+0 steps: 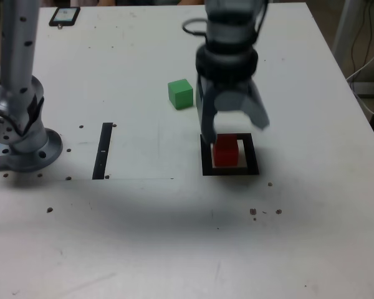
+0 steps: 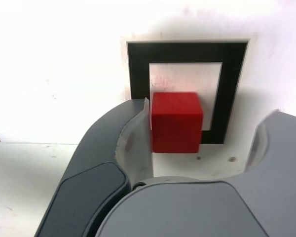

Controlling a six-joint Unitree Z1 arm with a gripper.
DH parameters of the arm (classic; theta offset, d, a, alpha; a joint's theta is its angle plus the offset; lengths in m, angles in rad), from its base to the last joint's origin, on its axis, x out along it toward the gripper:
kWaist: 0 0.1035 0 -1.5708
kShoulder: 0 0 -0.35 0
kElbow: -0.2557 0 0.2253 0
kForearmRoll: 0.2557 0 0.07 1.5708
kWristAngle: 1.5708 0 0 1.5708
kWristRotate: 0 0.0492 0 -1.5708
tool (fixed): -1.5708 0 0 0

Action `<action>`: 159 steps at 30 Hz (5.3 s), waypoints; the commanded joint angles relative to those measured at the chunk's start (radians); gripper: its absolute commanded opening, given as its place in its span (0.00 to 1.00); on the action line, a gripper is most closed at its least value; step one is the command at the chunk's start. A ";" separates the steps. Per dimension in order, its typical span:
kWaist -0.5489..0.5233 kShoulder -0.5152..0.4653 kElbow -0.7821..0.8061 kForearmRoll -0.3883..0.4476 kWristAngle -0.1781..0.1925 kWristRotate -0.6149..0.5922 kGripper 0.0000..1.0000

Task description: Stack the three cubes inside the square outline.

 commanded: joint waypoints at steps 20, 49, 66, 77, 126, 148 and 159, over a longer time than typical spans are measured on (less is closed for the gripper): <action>0.257 0.026 -0.095 0.021 0.055 -0.107 0.99; 0.368 0.138 -0.103 -0.009 0.073 0.066 0.97; 0.413 0.165 -0.086 -0.027 0.053 0.109 0.84; 0.418 0.174 -0.088 -0.031 0.045 0.110 0.62; 0.166 -0.002 -0.158 0.122 0.105 0.160 0.38; -0.056 -0.042 -0.053 0.076 0.010 0.013 0.38; -0.058 -0.038 -0.020 0.041 -0.019 0.015 0.38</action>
